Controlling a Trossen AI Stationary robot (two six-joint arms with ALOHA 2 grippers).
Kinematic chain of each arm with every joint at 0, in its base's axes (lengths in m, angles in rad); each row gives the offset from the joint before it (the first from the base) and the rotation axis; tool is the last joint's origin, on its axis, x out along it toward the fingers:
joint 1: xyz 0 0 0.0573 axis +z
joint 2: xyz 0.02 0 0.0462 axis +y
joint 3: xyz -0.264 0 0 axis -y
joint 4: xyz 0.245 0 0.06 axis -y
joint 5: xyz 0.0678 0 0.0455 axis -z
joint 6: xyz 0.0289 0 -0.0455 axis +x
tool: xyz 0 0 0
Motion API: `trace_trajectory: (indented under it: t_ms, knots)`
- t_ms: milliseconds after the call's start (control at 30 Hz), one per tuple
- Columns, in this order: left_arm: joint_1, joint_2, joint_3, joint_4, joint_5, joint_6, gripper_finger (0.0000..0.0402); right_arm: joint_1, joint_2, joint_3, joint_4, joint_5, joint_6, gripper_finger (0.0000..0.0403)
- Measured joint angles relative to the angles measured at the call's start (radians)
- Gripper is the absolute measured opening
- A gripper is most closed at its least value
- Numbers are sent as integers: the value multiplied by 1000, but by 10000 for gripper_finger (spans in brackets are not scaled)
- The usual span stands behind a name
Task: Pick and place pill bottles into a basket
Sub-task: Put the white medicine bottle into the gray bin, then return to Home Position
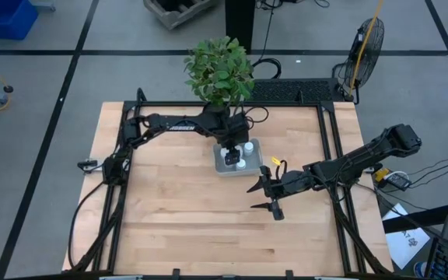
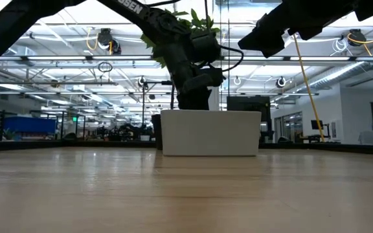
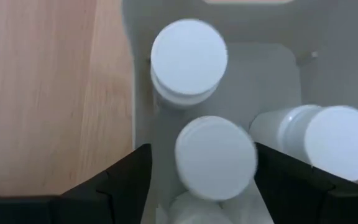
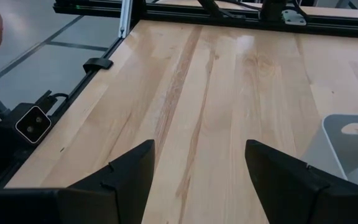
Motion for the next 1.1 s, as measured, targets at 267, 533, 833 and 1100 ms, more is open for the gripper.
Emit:
trace_trajectory:
  t_ms: [267,533,833,1100]
  knots:
    - [-5,-29,0,-4,20,21,275,0,0,0,0,-3,2,242]
    - [-21,-157,1,-67,146,33,244,0,0,0,0,-1,44,242]
    - [-180,-347,-35,-176,186,46,168,16,0,0,-11,0,69,221]
    - [-448,-516,-376,221,89,-40,11,88,0,0,8,32,55,39]
